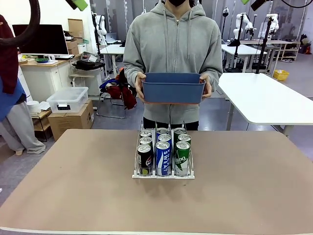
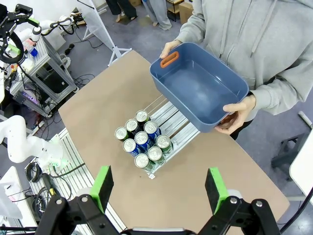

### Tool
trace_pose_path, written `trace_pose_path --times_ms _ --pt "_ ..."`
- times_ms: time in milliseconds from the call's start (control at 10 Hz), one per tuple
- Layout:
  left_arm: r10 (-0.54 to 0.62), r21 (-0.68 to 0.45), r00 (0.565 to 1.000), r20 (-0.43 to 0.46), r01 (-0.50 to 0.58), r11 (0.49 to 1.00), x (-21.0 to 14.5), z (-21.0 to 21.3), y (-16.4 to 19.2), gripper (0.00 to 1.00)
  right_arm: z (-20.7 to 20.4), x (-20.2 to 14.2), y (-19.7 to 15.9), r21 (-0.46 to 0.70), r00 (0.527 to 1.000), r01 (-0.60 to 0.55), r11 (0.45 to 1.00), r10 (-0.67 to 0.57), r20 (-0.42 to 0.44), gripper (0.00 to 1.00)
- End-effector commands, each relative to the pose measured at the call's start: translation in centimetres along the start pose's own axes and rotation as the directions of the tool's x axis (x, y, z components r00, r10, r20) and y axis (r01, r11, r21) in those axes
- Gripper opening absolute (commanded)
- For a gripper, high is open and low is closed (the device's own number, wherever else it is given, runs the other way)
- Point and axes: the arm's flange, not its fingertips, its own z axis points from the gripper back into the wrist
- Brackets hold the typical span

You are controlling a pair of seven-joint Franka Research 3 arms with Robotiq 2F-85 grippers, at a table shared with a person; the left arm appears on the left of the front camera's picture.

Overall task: Fill the beverage cans into the dispenser.
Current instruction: Place the picked Ionic drink in the line of the Automatic Can Dispenser with the same cans.

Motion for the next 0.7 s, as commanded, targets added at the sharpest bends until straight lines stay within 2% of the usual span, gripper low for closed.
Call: trace_pose_path --times_ms 0,600 --pt "-0.028 0.021 0.999 0.026 0.027 0.999 -0.9 -0.9 -0.6 1.0 0.0 -0.3 0.2 0.011 1.0 0.01 1.0 -0.01 0.003 1.0" --pt "-0.009 0.007 1.0 0.006 0.008 1.0 -0.2 0.0 -0.1 1.0 0.0 -0.3 0.2 0.011 1.0 0.01 1.0 -0.01 0.003 1.0"
